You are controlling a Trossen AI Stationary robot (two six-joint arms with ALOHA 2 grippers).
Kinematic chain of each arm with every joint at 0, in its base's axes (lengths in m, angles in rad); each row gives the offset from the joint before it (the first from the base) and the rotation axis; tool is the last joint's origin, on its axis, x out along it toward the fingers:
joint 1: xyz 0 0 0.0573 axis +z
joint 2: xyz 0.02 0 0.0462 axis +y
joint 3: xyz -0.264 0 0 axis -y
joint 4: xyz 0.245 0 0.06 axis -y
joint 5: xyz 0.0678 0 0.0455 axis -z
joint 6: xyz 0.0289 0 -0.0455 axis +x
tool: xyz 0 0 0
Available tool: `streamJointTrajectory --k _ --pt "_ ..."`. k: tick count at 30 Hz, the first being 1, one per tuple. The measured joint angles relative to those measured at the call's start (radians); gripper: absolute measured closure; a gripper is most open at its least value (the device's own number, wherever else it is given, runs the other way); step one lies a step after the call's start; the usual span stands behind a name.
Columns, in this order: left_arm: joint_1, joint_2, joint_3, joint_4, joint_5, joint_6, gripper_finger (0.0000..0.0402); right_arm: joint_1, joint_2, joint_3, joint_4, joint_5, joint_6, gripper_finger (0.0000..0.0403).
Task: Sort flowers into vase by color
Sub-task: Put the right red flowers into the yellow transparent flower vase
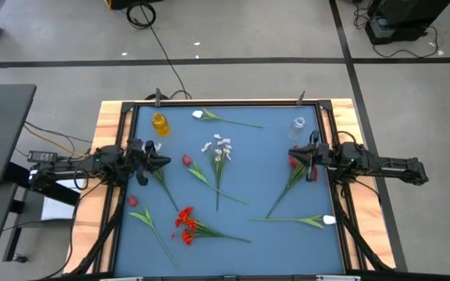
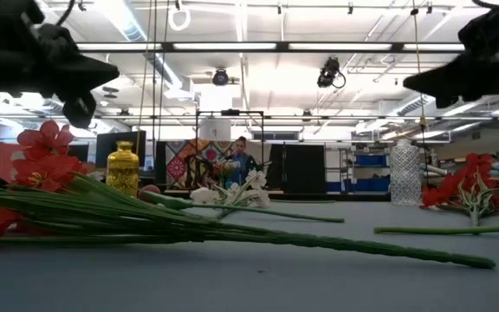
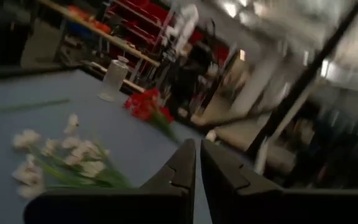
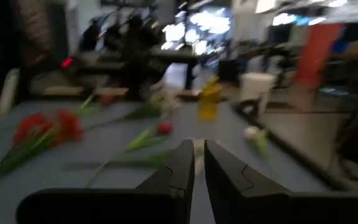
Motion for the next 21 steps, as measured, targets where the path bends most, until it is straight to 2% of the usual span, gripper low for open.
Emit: streamJointTrajectory --k 3,5,8,13,17,21 --pt "0.0 0.0 0.0 0.043 -0.026 -0.203 0.037 0.0 0.0 0.0 0.128 -0.003 0.142 0.0355" --pt "-0.001 0.0 0.0 0.063 -0.062 -0.231 0.037 -0.001 0.003 0.0 0.209 0.038 0.186 0.0355" --pt "0.0 0.0 0.0 0.091 -0.13 -0.251 0.037 -0.006 0.007 0.0 0.297 0.162 0.251 0.0355" --pt "0.0 0.0 0.0 0.149 -0.146 -0.288 0.037 -0.006 0.012 0.0 0.407 0.418 0.47 0.0355" --pt "0.0 0.0 0.0 0.156 -0.163 -0.26 0.037 -0.007 0.013 0.0 0.397 0.595 0.45 0.0355" --pt "0.0 0.001 0.0 0.157 -0.174 -0.247 0.037 -0.008 0.013 0.0 0.398 0.694 0.506 0.0355"
